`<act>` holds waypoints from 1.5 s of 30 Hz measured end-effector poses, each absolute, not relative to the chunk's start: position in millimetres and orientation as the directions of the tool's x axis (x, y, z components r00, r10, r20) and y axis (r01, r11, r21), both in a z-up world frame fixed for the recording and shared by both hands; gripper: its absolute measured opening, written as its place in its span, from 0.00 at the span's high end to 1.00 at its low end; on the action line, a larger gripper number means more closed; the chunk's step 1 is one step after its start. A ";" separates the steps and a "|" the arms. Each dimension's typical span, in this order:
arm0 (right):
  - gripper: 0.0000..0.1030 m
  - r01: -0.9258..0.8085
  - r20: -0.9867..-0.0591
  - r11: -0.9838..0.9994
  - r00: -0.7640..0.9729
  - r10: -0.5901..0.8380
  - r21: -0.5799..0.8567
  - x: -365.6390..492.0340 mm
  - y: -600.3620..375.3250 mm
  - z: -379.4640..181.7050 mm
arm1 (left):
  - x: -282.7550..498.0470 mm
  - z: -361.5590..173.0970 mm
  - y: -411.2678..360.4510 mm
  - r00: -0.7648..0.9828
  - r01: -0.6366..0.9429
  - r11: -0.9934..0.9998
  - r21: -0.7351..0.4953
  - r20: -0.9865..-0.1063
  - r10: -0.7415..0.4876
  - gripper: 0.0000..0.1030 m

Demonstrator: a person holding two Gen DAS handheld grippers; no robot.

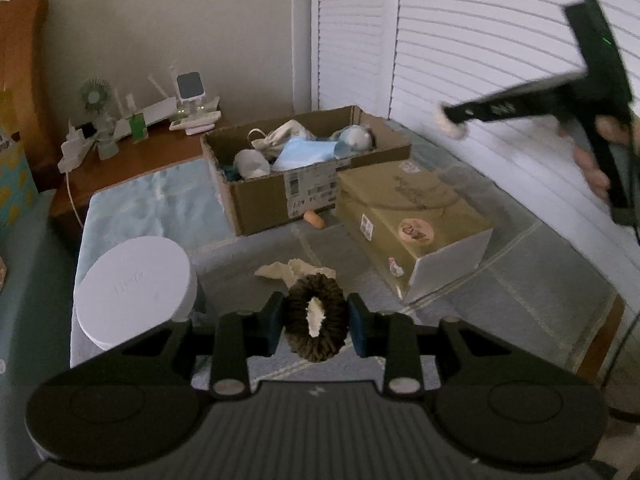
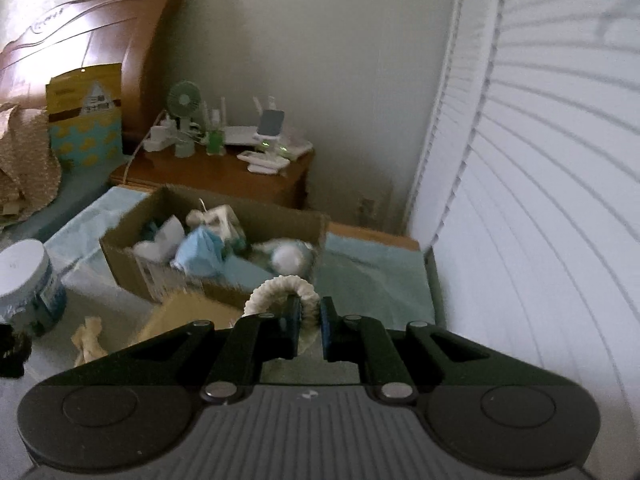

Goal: Organize soft objects
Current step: 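Carry the rope ring into the box and open the right gripper while the left lifts the ball, then lower the brown fuzzy ball into the box and open the left gripper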

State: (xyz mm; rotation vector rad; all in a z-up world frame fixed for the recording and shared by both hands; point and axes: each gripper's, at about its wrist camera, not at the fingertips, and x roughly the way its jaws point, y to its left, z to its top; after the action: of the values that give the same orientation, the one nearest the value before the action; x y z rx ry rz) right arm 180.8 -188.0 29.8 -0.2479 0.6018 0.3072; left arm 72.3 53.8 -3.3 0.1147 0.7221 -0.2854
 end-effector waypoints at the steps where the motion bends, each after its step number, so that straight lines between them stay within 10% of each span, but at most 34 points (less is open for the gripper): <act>1: 0.88 -0.363 -0.585 0.920 0.781 0.217 -0.144 185.9 -183.0 32.9 | 71.9 -2.3 53.9 0.716 0.297 0.955 0.006 -0.663 -0.218 0.69; 15: 0.82 -0.453 -0.604 0.870 0.754 0.258 -0.193 256.3 -126.6 31.4 | 85.6 5.9 65.9 0.743 0.249 0.968 0.005 -0.642 -0.188 0.69; 23: 0.13 -0.437 -0.590 0.883 0.764 0.263 -0.173 250.5 -132.8 29.7 | 96.5 15.0 64.5 0.760 0.242 0.970 0.012 -0.624 -0.182 0.69; 29: 0.00 -0.420 -0.591 0.898 0.760 0.271 -0.129 231.3 -144.3 37.5 | 106.2 27.1 62.0 0.776 0.247 0.969 0.016 -0.603 -0.187 0.69; 45: 0.00 -0.345 -0.660 0.935 0.722 0.208 -0.083 150.9 -158.6 25.9 | 196.1 62.5 29.9 0.797 0.295 0.952 0.083 -0.571 -0.198 0.69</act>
State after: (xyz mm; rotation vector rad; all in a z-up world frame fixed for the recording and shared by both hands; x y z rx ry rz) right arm 150.9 -158.6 25.9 -0.2065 0.7013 0.3078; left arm 196.1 29.9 62.5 0.1712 0.5929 -0.2660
